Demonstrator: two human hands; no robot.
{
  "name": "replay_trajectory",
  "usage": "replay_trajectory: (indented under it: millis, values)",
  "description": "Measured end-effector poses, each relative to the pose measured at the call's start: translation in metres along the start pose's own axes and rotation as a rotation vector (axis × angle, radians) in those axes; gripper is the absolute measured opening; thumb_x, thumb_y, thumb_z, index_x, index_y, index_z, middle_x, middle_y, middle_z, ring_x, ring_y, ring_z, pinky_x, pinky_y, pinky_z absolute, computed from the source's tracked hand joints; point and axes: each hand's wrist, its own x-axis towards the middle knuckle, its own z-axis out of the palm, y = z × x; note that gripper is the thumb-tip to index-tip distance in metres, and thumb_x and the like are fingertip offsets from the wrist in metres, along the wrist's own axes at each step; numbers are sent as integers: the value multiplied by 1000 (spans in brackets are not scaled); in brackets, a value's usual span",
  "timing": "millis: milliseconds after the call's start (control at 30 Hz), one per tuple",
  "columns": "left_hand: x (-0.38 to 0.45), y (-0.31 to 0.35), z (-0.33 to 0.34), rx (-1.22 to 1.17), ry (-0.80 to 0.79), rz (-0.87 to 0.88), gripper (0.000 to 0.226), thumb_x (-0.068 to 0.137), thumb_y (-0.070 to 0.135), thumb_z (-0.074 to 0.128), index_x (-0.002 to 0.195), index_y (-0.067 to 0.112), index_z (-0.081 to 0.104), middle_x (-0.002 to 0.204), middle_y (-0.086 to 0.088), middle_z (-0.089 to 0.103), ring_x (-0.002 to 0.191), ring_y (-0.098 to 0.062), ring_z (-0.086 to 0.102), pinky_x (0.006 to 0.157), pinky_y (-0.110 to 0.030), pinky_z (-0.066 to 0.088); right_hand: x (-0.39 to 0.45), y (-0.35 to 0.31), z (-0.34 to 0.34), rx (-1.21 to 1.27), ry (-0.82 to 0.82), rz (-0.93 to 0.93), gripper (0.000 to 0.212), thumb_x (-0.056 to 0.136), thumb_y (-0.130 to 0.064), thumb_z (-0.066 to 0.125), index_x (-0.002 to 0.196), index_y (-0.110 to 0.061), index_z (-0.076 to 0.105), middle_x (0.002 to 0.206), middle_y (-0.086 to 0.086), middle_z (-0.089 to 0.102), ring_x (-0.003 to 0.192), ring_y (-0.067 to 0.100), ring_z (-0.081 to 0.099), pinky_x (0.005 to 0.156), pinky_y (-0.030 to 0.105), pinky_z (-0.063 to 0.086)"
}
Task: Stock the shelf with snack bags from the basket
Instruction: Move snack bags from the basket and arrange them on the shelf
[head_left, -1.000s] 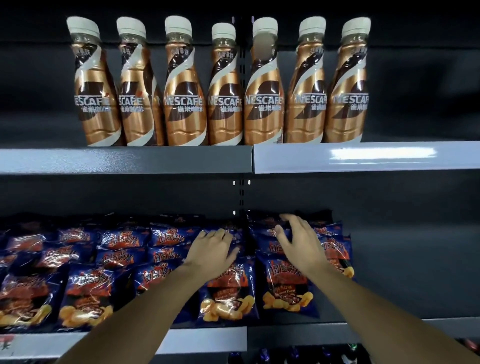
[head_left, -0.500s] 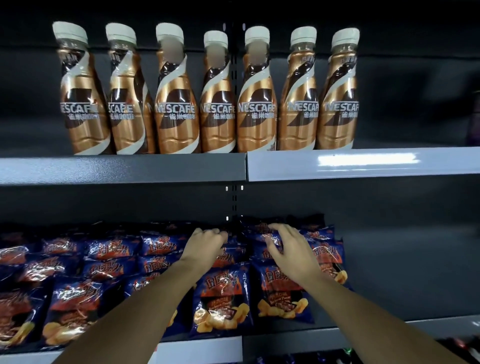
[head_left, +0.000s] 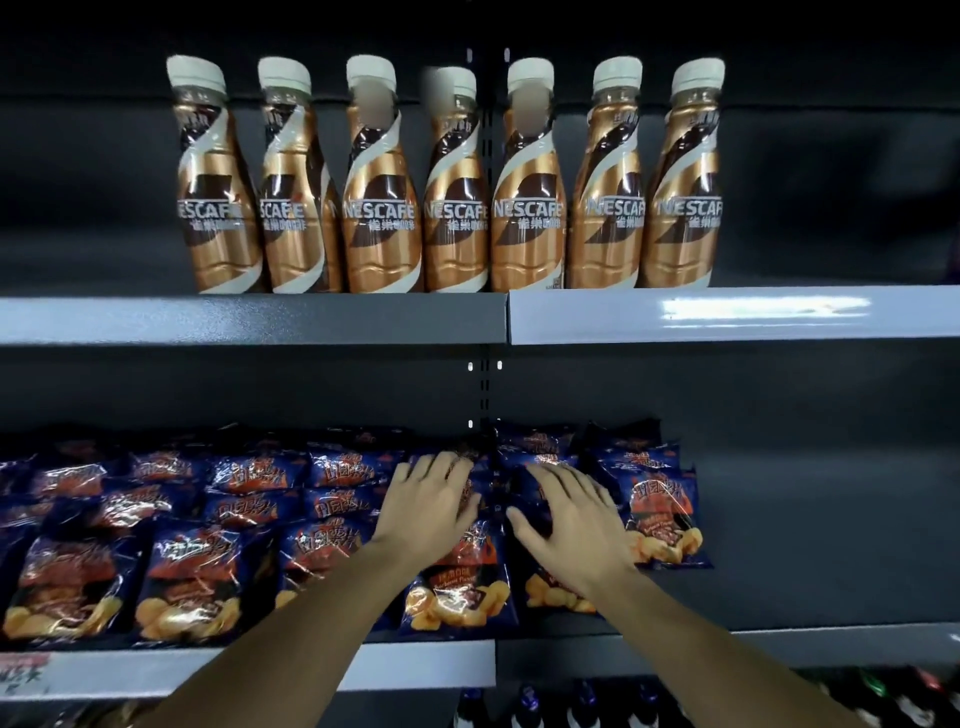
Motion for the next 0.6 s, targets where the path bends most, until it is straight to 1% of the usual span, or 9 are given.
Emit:
replay_trajectory:
  millis: [67, 133, 200, 267, 367, 467, 533, 600]
  values:
    - [-5, 1, -8, -108, 14, -75, 47, 95, 49, 35, 126, 22, 58, 123, 6, 60, 112, -17, 58, 92, -38, 44, 9, -11, -6, 123, 1, 25, 65, 92, -64, 35, 141, -23, 47, 139, -5, 53, 130, 16, 47, 105, 35, 39]
    - [-12, -2, -18, -205, 14, -175, 43, 97, 46, 42, 132, 23, 52, 132, 6, 54, 121, -17, 51, 100, -38, 39, 20, -26, -9, 254, -5, 39, 60, 95, -57, 43, 145, -23, 44, 141, -3, 51, 131, 15, 46, 103, 33, 41]
    - [-23, -7, -27, -160, 5, -230, 44, 97, 45, 44, 135, 24, 48, 136, 5, 51, 125, -18, 48, 102, -39, 36, 25, -44, -6, 300, -41, 14, 58, 97, -53, 46, 147, -24, 39, 143, -3, 50, 132, 16, 44, 102, 32, 42]
    - [-40, -15, -34, -101, -4, -271, 45, 96, 46, 45, 135, 24, 48, 136, 4, 50, 126, -19, 47, 101, -39, 36, 25, -61, 3, 288, -86, -34, 58, 98, -51, 45, 147, -24, 37, 143, -1, 50, 131, 18, 44, 102, 34, 43]
    - [-70, -32, -43, -17, -4, -313, 44, 95, 43, 47, 132, 20, 51, 134, 1, 51, 125, -21, 48, 100, -41, 39, 25, -84, 20, 316, -133, -92, 56, 97, -50, 47, 146, -22, 40, 141, 0, 51, 129, 19, 46, 101, 36, 45]
    - [-101, -51, -55, 67, -23, -372, 45, 95, 43, 47, 131, 16, 51, 132, -2, 52, 122, -23, 50, 98, -40, 42, 28, -106, 32, 326, -156, -140, 59, 96, -53, 46, 145, -22, 39, 140, 1, 52, 128, 21, 47, 102, 41, 44]
    - [-120, -63, -63, 118, -40, -425, 45, 96, 45, 43, 130, 16, 51, 130, -1, 51, 121, -22, 50, 98, -39, 42, 27, -122, 39, 339, -175, -181, 61, 96, -55, 45, 147, -22, 38, 142, 0, 51, 130, 20, 46, 105, 39, 42]
    - [-134, -71, -68, 163, -60, -436, 47, 95, 47, 37, 128, 17, 52, 126, 1, 52, 117, -22, 51, 95, -39, 44, 25, -134, 46, 343, -190, -215, 63, 96, -56, 45, 148, -22, 36, 144, -1, 49, 132, 19, 45, 106, 35, 40]
